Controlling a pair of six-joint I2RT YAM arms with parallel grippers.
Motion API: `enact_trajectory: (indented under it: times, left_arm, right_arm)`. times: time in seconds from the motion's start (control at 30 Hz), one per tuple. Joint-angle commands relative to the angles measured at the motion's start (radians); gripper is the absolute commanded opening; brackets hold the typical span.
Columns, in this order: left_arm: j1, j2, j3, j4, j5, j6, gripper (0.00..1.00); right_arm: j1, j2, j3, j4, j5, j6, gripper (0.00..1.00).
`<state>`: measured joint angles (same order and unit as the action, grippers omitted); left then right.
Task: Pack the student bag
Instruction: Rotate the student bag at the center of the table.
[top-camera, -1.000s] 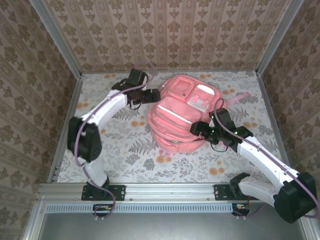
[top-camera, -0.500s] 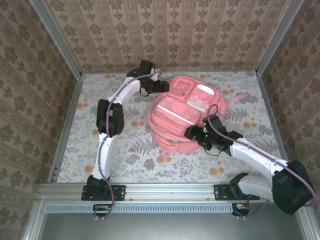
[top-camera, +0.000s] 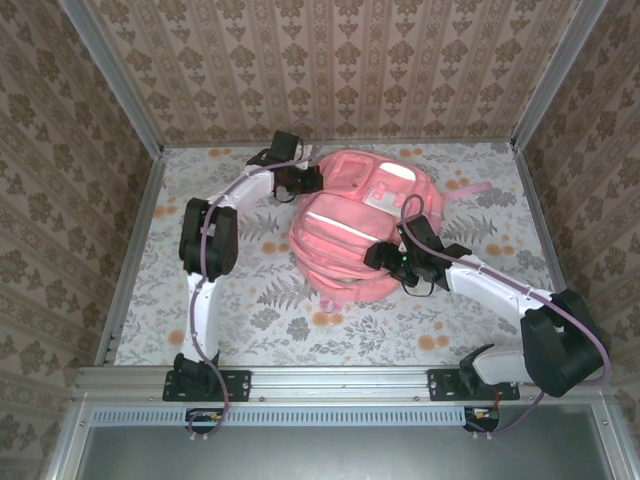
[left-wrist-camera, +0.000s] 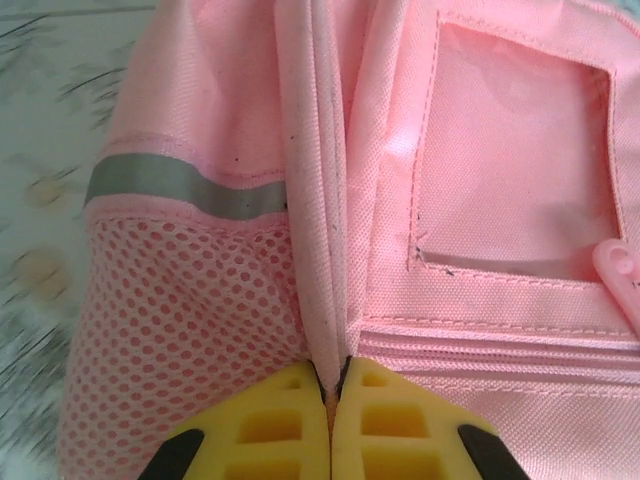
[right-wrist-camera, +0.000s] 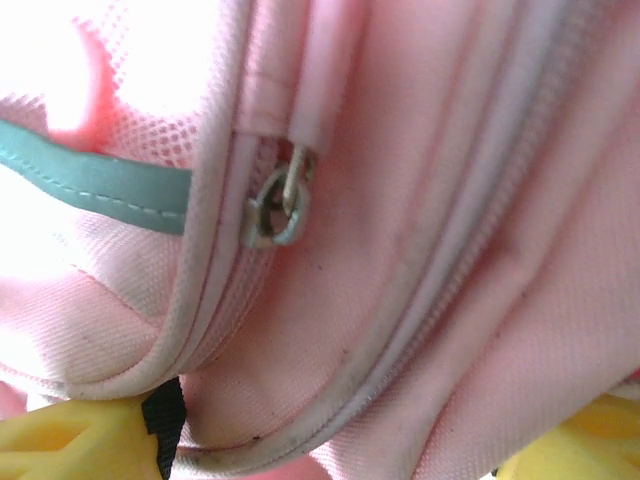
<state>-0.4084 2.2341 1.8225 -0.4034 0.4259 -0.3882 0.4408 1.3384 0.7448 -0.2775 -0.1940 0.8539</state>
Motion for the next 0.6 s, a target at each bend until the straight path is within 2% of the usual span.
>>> enact_trajectory:
  times: [0.0,0.17,0.3,0.47,0.57]
  left_arm:
    - [0.023,-0.137,-0.163,-0.061,-0.047,-0.061,0.0]
    - [0.023,-0.333,-0.437,-0.008,-0.134,-0.129,0.0]
    - [-0.012,-0.486,-0.66,0.038,-0.189,-0.241,0.0]
    - [-0.179,-0.666,-0.848,0.065,-0.313,-0.435,0.0]
    - [-0.299,-0.709,-0.887,0.085,-0.397,-0.586,0.0]
  right_arm:
    - [-0.07,0.042,0.06,0.0,0.065,-0.078,0.78]
    - [-0.147,0.161,0.179,-0.04,0.046,-0.189,0.78]
    - [-0.196,0.273,0.307,-0.065,0.04,-0.25,0.78]
    - [-0.254,0.392,0.483,-0.098,0.039,-0.285,0.78]
    - [-0.27,0.446,0.581,-0.135,0.047,-0.305,0.78]
